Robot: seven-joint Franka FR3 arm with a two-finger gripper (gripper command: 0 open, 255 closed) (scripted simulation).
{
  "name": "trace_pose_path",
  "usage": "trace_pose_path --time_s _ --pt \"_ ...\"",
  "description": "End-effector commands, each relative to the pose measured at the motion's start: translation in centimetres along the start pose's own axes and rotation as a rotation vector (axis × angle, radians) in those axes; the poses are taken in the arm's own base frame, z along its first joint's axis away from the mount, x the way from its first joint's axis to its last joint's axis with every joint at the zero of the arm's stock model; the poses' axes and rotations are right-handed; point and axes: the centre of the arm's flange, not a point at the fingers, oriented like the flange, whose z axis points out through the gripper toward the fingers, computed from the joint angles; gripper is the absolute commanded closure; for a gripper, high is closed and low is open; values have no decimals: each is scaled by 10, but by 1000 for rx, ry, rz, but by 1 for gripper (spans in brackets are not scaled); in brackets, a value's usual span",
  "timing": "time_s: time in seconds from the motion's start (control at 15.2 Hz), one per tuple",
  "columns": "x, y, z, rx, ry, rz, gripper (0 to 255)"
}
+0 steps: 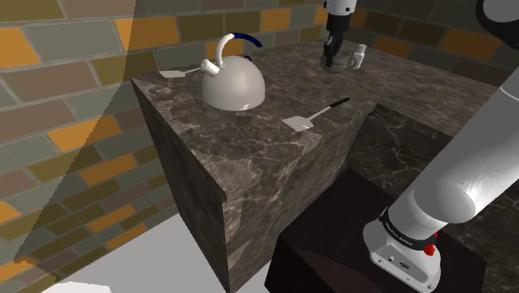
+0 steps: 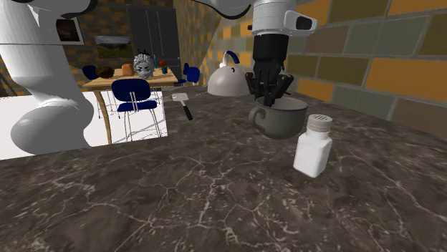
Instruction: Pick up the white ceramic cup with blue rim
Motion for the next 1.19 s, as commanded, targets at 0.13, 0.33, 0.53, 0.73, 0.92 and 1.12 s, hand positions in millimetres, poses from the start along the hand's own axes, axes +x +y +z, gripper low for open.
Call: trace_pose_path --time_s 0.13,0.33,0.53,0.73,0.92,1.12 --pt "-1 1 -10 0 0 0 255" --pt "-2 2 -26 0 0 0 255" --pt "-3 3 -42 0 0 0 255" --pt "-5 4 -57 0 0 0 255" --pt "-6 5 -73 0 0 0 255" --pt "-6 5 -79 0 0 0 255"
